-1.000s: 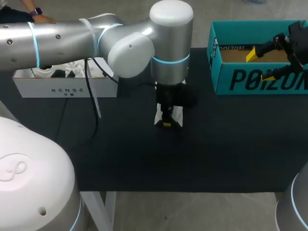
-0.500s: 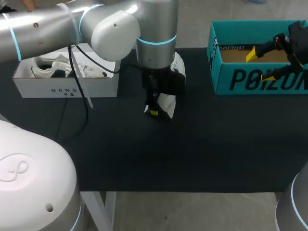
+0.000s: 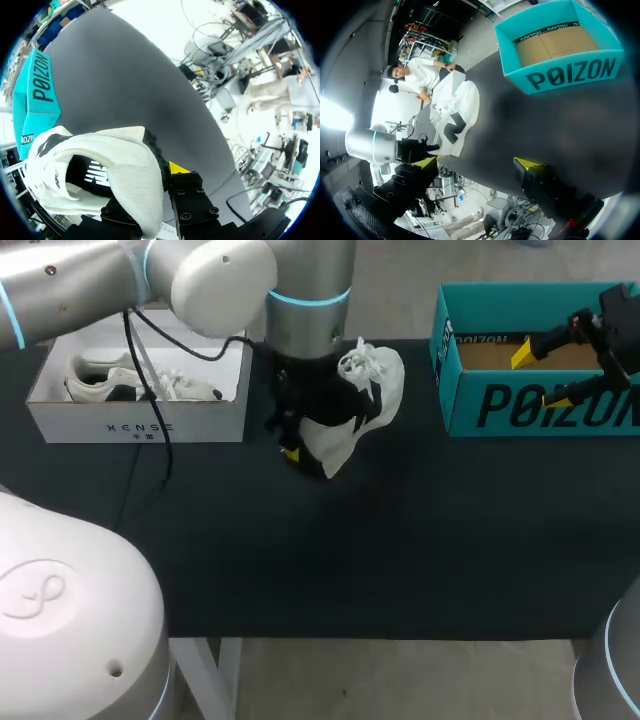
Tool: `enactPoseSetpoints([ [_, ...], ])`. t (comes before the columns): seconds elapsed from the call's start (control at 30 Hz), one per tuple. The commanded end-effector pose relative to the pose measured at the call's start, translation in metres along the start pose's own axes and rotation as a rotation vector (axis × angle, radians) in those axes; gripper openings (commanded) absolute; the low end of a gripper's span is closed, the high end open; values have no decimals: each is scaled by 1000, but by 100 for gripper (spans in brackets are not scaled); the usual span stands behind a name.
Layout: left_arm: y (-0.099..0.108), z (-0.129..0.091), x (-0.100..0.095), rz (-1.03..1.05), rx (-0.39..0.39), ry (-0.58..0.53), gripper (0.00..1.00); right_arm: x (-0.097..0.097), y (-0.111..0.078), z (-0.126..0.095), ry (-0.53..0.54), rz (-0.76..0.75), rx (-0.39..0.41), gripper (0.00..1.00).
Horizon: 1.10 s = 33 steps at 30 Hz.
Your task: Take the shoe out of the shoebox, open the shoe tongue, remove and reinsert the insole, then place the shoe into the shoebox
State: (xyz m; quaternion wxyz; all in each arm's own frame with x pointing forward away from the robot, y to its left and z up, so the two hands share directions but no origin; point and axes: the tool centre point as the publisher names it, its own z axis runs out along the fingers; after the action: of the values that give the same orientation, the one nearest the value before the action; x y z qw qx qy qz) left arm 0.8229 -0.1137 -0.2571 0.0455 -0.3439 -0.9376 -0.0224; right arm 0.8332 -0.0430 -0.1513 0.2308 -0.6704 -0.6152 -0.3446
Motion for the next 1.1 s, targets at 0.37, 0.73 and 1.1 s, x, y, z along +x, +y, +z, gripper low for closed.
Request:
enactPoseSetpoints([
  [0.37,36,-29,21,487,42,90,0,0,0,1,-4,2,1,100],
  [0.73,36,-29,21,487,42,90,0,0,0,1,-4,2,1,100],
  [1.1,119,-45,20,534,9,41,0,0,0,1,-4,2,1,100],
])
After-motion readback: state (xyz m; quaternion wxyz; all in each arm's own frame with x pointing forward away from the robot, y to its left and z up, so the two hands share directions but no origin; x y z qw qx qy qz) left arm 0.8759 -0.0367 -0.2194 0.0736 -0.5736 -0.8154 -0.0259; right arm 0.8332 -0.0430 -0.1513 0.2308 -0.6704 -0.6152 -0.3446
